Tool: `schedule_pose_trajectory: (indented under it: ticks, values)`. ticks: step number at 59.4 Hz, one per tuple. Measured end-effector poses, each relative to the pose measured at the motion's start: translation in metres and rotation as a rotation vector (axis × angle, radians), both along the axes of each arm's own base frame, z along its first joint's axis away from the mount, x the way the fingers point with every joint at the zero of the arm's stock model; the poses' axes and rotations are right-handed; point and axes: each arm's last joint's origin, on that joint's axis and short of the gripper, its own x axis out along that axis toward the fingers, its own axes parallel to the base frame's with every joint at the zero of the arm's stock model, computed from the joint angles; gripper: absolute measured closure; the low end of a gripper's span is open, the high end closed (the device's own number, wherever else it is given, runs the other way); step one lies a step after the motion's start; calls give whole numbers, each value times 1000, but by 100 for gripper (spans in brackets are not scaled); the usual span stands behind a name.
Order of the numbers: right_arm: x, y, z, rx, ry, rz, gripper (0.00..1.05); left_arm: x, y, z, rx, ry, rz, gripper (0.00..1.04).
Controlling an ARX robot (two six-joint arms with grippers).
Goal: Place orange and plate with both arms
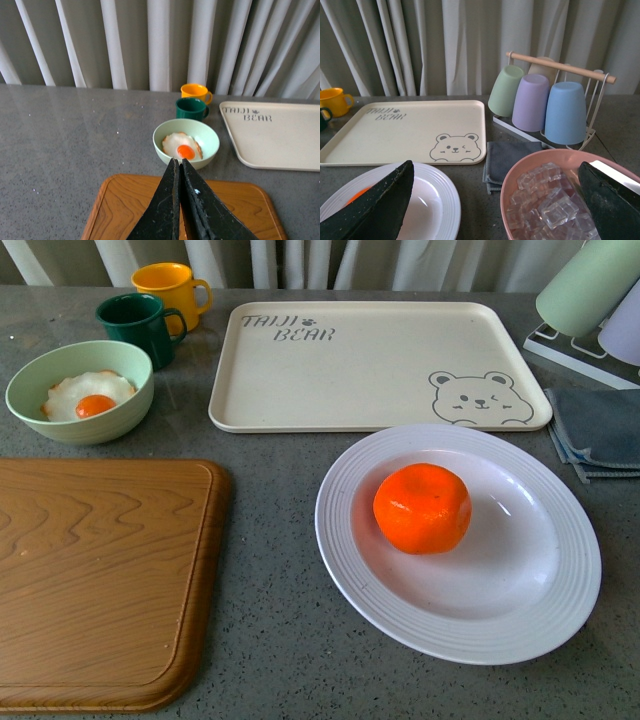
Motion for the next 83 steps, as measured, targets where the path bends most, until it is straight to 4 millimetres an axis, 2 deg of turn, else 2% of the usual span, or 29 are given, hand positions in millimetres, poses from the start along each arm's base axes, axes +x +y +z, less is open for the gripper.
schedule_pose_trajectory:
  ticks: [19, 41, 44, 45, 49, 50, 53, 56, 70, 83]
  values:
    - [0, 0, 0, 0, -1, 0, 9, -2, 0, 1, 0, -13, 2, 103]
    - [0, 0, 0, 0, -1, 0, 9, -2, 0, 1, 0, -13, 2, 41]
    - [0, 0, 0, 0, 3, 0, 9, -2, 0, 1, 0, -13, 2, 29]
    - [1, 0, -1, 28, 59, 28, 9, -2, 0, 1, 0, -13, 1, 25]
    - [3, 5, -1, 253, 526, 138, 9, -2, 0, 1, 1, -13, 1, 9]
    - [3, 6, -2, 280, 578, 140, 9, -2, 0, 1, 1, -13, 2, 8]
    - [3, 10, -9, 384, 760, 120, 9, -2, 0, 1, 3, -13, 1, 9]
    - [5, 14, -15, 461, 840, 99, 9, -2, 0, 1, 3, -13, 2, 9]
    - [19, 25, -23, 584, 877, 39, 9, -2, 0, 1, 3, -13, 1, 9]
    - [32, 31, -46, 624, 908, -64, 9, -2, 0, 1, 4, -13, 1, 9]
